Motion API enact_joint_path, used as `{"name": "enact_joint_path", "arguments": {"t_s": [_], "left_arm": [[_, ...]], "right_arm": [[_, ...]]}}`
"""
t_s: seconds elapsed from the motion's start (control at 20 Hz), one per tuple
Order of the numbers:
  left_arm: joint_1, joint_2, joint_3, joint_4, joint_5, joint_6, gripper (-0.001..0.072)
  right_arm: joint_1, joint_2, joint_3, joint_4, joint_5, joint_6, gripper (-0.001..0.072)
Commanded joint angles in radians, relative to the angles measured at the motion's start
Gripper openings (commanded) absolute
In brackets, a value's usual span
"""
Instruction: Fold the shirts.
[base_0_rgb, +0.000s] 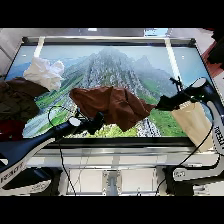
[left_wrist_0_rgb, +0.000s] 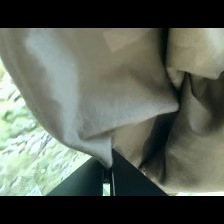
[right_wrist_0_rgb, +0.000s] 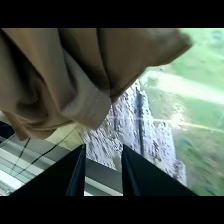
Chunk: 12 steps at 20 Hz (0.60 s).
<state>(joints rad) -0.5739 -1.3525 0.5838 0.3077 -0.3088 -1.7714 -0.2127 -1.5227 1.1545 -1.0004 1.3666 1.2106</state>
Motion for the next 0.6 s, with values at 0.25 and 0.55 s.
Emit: {"name": "enact_joint_path", "arguments": {"t_s": [0.25, 0.55], "left_arm": [[0.000, 0.000, 0.001, -0.001, -0.006, 0.019, 0.0014], [0.000, 0.000, 0.001, -0.001, -0.006, 0.035, 0.0013]], "right_arm": [[0.097, -0.049, -0.082, 0.112, -0.166, -0.033, 0.0355], [0.098, -0.071, -0.082, 0.163, -0.176, -0.030, 0.0343]]}}
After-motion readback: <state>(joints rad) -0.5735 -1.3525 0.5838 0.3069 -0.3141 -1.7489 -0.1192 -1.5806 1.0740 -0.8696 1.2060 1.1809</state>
